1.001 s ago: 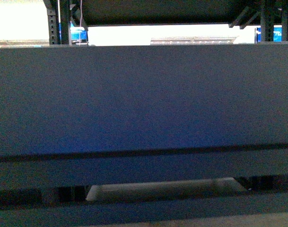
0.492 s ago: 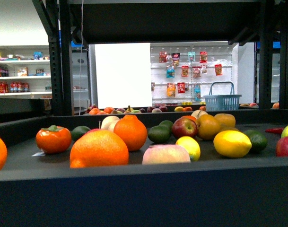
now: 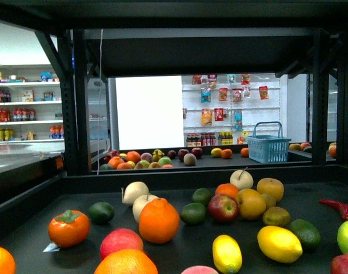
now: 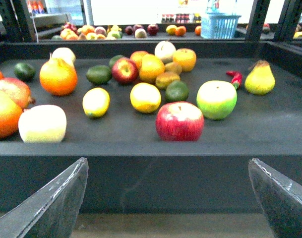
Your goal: Pick lemon from shelf
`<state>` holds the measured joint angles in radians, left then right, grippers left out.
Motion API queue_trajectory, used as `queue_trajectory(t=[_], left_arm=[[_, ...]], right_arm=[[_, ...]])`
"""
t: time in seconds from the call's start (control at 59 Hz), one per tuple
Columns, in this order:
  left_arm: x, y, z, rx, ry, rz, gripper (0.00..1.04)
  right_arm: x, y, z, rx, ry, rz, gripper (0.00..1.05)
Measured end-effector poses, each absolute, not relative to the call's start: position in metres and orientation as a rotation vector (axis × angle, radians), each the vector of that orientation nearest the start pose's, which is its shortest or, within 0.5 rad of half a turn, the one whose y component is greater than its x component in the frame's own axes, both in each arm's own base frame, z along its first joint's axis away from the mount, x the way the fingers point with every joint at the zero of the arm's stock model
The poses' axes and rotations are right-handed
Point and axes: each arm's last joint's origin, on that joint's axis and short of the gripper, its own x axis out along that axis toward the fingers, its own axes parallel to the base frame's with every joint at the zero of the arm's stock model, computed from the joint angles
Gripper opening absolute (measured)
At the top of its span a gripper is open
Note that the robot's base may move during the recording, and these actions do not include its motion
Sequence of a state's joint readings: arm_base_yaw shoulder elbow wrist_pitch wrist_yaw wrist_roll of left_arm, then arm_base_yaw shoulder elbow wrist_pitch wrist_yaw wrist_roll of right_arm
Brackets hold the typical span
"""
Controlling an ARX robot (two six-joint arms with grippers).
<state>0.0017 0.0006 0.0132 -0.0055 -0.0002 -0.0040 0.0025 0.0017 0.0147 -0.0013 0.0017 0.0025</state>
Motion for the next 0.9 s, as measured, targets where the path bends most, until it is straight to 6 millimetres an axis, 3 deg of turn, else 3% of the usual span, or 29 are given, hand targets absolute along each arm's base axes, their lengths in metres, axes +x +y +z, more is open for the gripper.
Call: queue_trajectory(t=[0.899], left_arm=[[0.0969, 0.0002, 0.1674, -0.004, -0.007, 0.002, 0.97]], right_arm=[[0.0969, 0.0002, 0.1682, 0.003, -0.011, 0.002, 0.97]])
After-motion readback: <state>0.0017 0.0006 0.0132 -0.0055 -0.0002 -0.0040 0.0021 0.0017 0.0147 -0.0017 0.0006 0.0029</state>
